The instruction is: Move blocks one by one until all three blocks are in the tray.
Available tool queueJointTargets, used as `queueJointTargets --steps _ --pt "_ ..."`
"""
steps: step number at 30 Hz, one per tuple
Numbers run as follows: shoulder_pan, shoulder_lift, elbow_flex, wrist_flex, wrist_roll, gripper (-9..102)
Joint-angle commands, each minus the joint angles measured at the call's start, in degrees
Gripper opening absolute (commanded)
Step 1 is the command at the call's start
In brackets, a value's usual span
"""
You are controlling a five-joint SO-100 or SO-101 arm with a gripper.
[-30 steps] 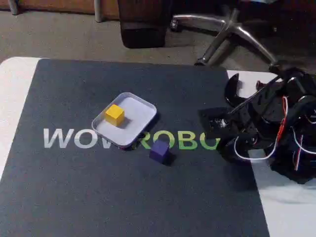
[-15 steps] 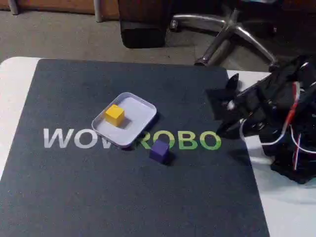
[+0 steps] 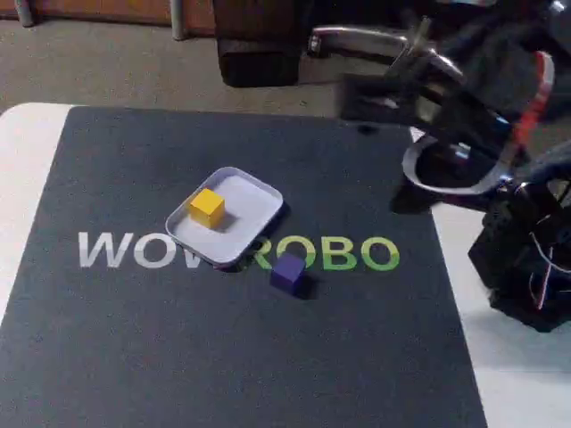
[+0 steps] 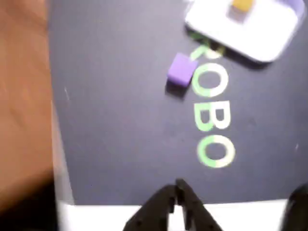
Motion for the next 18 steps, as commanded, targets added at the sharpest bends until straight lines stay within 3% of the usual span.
queueJointTargets --steps 1,11,18 --pt "-0.09 -12.74 -11.78 -0.09 5.19 -6" --pt "5.19 -28.12 -10.72 -13.18 5.54 -5" --pt "7.56 -31.11 -8.26 -17.23 2.46 -4"
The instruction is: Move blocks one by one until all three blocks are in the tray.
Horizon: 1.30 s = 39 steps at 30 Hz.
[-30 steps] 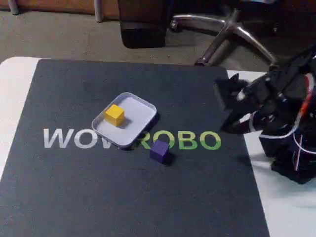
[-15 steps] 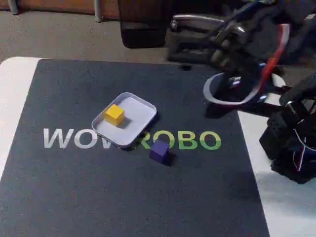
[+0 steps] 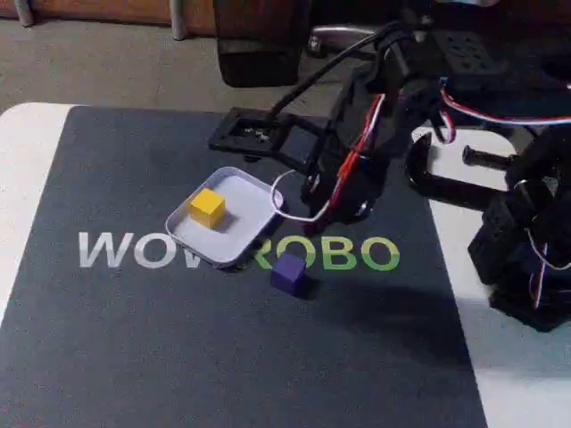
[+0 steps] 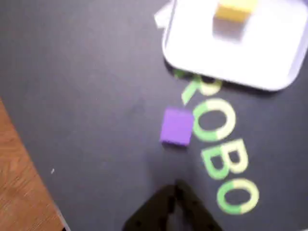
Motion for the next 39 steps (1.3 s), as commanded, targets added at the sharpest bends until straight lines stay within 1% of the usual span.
queueJointTargets --steps 1,7,12,17,21,26,31,34,39 --pt "1.05 0.35 1.58 -2.9 -1.93 -3" --pt "3.16 0.79 6.42 -5.63 -4.13 -1" --pt "4.04 5.89 15.91 -11.51 -6.77 4" --pt "3.96 7.21 19.34 -12.48 -6.77 7" --pt "2.46 7.21 19.86 -13.45 -5.45 10" --pt "1.32 5.98 19.95 -17.31 -1.76 15" --pt "2.46 5.01 19.86 -19.78 2.55 15" --pt "3.08 5.98 21.53 -20.21 2.72 15" --pt "4.31 6.94 26.1 -24.43 2.46 15"
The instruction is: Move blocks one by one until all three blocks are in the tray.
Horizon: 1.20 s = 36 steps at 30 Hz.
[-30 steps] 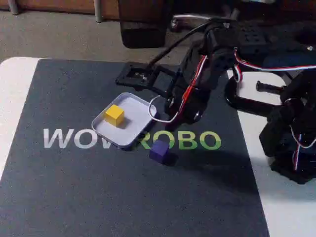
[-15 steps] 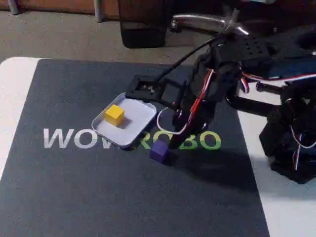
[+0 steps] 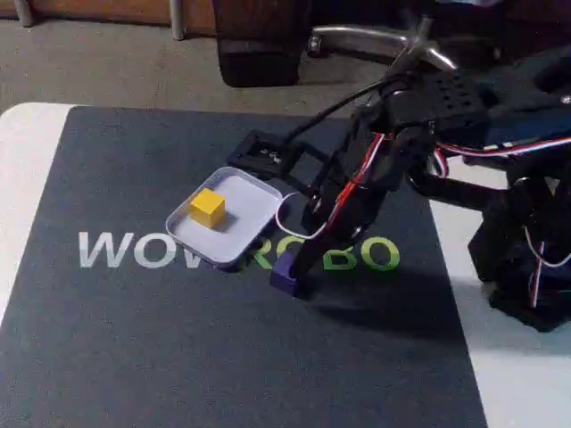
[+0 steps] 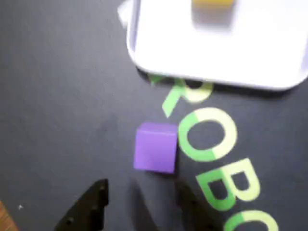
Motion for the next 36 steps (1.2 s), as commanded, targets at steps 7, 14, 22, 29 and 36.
queueJointTargets --steps 7,14,22,29,36 --pt "0.09 0.35 1.85 -4.39 -0.18 15" --pt "0.26 -2.37 1.85 -6.59 0.09 16" --pt "2.11 -8.35 1.85 -11.43 -1.05 16" --pt "2.29 -11.6 1.58 -13.1 -1.67 13" --pt "2.37 -9.49 0.97 -14.5 -0.44 -8"
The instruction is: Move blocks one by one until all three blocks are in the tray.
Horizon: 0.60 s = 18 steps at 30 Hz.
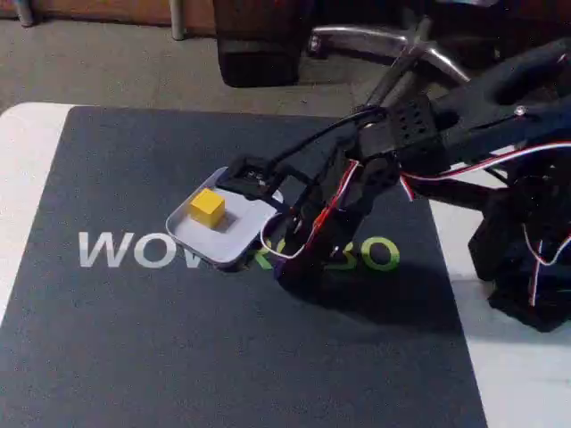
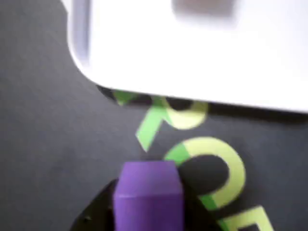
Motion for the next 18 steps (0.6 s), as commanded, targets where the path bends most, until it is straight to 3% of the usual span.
queueJointTargets --steps 1,9,18 --pt "0.79 4.66 -1.05 -1.23 1.58 -8" --pt "3.69 10.46 -6.06 -1.58 5.45 -8" --pt "8.44 -0.35 -21.71 -1.23 9.58 -8"
